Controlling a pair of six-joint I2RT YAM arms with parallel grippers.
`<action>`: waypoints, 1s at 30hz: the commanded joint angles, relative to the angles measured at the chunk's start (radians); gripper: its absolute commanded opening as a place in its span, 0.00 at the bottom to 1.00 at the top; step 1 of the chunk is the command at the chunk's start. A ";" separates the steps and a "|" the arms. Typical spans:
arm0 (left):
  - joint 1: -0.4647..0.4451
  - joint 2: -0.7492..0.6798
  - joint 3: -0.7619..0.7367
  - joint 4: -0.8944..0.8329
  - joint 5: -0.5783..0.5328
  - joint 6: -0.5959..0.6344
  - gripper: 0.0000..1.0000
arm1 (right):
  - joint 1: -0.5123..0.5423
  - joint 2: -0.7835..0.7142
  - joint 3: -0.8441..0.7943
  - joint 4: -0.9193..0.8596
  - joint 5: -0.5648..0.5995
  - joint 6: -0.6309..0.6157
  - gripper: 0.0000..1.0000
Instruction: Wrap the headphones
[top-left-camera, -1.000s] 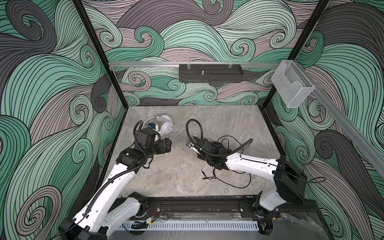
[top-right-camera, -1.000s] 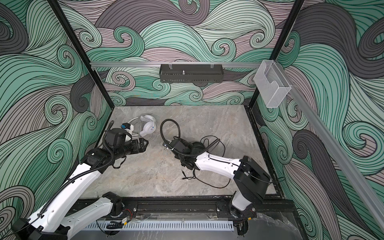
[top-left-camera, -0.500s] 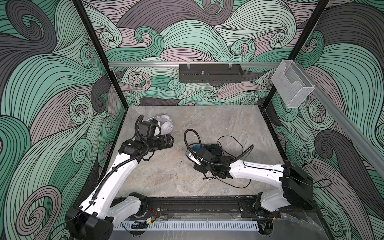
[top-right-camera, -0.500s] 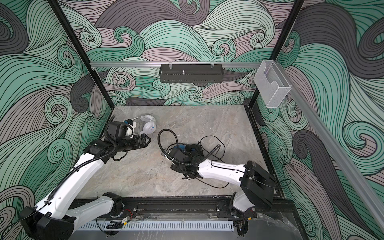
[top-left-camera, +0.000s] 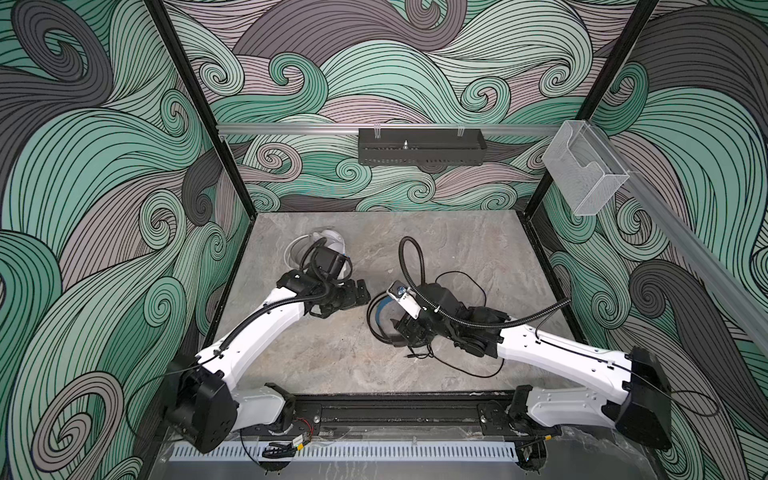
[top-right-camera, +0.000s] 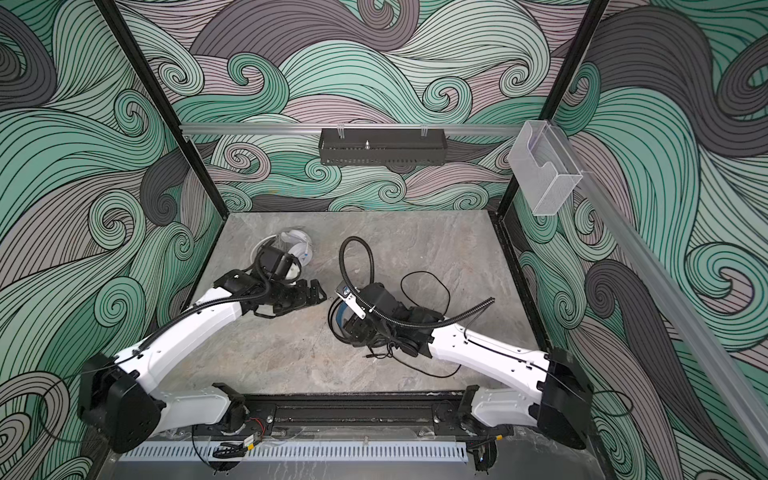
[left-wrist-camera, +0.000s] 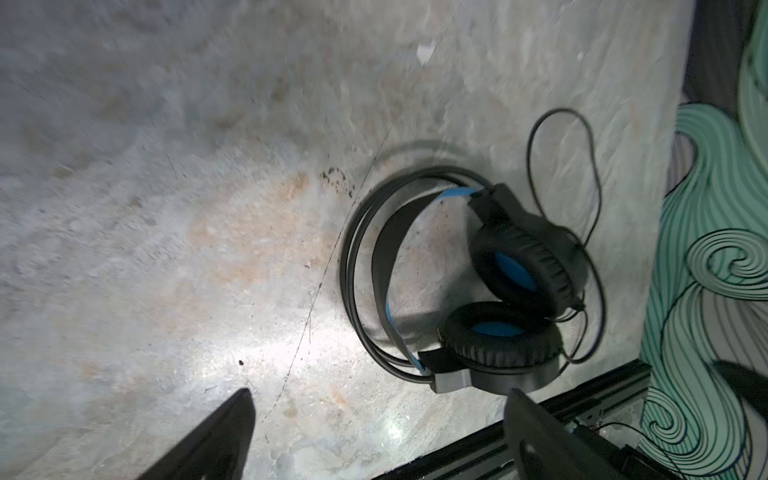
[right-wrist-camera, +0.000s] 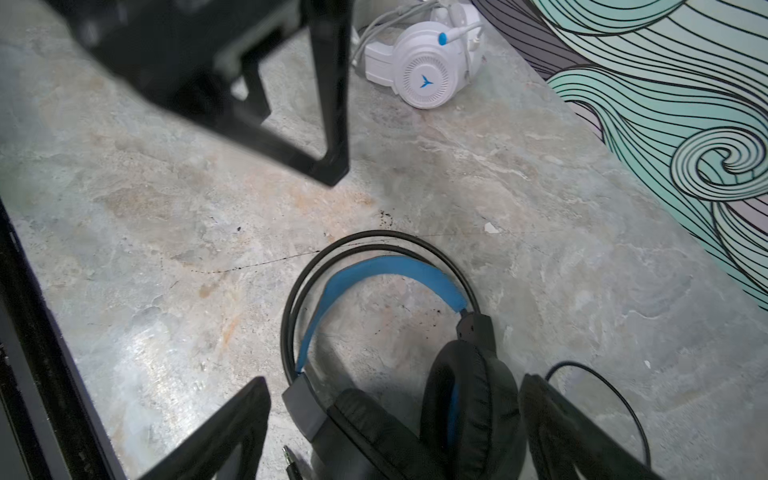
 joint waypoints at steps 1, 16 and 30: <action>-0.066 0.067 -0.038 0.070 -0.041 -0.113 0.96 | -0.025 -0.045 0.043 -0.069 0.027 0.017 0.98; -0.129 0.475 0.111 0.096 -0.188 -0.027 0.77 | -0.108 -0.157 -0.006 -0.121 0.068 0.052 0.99; -0.204 0.570 0.168 0.016 -0.387 -0.060 0.24 | -0.142 -0.194 -0.010 -0.147 0.094 0.047 0.99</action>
